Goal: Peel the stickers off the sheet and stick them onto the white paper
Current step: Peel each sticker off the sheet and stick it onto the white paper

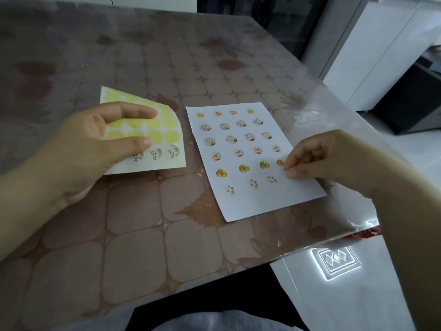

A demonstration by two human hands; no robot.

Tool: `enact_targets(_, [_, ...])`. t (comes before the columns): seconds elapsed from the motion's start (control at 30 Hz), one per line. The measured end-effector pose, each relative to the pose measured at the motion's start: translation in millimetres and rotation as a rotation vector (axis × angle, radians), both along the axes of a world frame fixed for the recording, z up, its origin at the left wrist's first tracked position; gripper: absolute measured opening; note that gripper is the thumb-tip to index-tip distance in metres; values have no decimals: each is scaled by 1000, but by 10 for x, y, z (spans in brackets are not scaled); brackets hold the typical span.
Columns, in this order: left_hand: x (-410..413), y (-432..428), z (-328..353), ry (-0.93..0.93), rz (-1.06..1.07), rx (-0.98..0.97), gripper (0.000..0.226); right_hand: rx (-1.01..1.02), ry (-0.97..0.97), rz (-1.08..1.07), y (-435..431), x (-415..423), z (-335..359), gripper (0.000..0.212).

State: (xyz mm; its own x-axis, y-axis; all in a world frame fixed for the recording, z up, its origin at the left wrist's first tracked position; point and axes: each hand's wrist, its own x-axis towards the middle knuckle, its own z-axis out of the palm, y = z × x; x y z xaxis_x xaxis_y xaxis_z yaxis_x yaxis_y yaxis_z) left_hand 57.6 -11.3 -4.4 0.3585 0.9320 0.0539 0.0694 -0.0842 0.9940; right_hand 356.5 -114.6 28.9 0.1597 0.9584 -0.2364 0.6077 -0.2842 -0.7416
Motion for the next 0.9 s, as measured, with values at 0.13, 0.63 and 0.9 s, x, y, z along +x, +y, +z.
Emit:
enact_targets(0.13, [5,-2,7,-8,-6,-3,35,-23,-64,6,0,14,-21,22])
enact_targets(0.63, [12,-44,55,-23,-39,4,38,-50,-649,503,146,-224,-228,81])
enact_targets(0.9, [-9,-52,72,-85,-98,-71,59,-56,-782,496,473,-336,-217,82])
